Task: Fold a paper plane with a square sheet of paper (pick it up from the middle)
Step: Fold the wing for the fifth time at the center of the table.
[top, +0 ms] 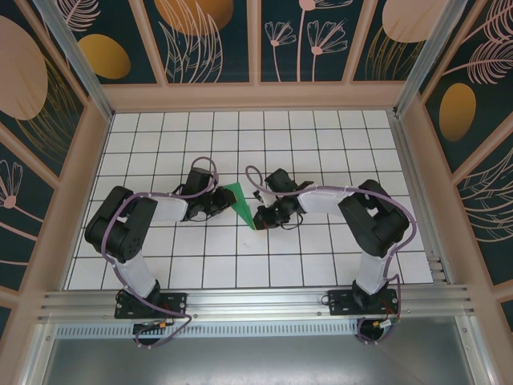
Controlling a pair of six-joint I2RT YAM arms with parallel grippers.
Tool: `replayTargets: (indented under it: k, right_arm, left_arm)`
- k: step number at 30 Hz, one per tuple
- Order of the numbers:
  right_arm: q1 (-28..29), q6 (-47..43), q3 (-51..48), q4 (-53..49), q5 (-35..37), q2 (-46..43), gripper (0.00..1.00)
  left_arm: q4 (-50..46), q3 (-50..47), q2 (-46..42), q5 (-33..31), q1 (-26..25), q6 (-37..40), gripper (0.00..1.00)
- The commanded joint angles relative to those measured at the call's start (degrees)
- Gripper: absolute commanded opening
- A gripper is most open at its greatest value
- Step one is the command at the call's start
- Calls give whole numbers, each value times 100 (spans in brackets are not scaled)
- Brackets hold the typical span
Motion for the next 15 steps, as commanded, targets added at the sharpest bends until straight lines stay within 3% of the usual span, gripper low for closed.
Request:
replayTargets:
  k: [1, 15]
  right_arm:
    - [9, 11, 238, -226, 131, -242, 7]
    - [274, 127, 1209, -70, 6, 827, 7]
  left_arm:
    - [-294, -39, 313, -487, 48, 185, 24]
    - [-320, 5, 345, -443, 49, 175, 24]
